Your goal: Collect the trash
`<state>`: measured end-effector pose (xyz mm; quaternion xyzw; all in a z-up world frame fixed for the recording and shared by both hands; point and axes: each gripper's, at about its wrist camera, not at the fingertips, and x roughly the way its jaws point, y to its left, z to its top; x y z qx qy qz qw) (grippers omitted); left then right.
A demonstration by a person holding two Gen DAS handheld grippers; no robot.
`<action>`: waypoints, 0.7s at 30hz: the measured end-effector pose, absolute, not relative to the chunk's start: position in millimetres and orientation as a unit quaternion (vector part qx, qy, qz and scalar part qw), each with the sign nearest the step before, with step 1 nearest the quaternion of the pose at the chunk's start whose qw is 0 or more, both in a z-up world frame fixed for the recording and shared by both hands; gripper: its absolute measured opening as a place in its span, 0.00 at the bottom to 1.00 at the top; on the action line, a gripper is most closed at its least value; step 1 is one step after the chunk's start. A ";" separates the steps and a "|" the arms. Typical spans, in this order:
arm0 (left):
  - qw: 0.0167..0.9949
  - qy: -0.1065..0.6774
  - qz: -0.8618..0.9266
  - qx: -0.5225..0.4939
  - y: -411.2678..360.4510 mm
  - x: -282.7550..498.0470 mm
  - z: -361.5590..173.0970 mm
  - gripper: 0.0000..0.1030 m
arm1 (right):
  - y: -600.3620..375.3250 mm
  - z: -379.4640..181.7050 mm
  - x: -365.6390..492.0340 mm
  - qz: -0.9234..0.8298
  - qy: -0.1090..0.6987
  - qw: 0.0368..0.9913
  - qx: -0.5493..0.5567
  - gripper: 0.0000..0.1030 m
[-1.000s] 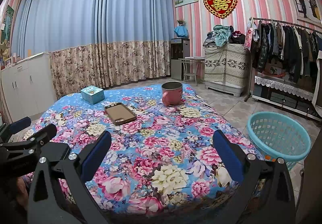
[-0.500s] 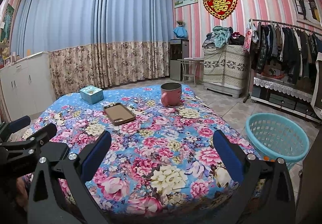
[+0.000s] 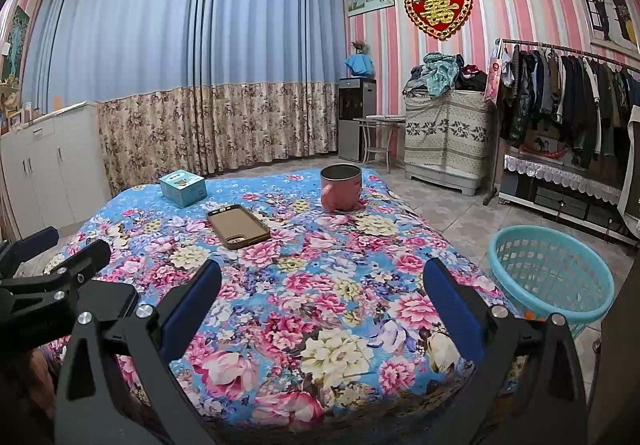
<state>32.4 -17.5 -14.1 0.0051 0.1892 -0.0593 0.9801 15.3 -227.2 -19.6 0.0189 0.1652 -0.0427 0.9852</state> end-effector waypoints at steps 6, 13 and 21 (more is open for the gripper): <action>0.980 0.189 -0.060 0.005 -17.9 32.3 -14.5 0.95 | -227.4 -19.7 15.4 -0.042 0.165 0.985 0.019 0.96; 0.980 0.188 -0.061 0.005 -19.0 30.7 -14.6 0.95 | -227.1 -20.0 15.4 -0.043 0.165 0.985 0.019 0.96; 0.979 0.191 -0.067 0.005 -20.4 30.7 -14.0 0.95 | -227.8 -20.2 15.7 -0.043 0.166 0.985 0.020 0.96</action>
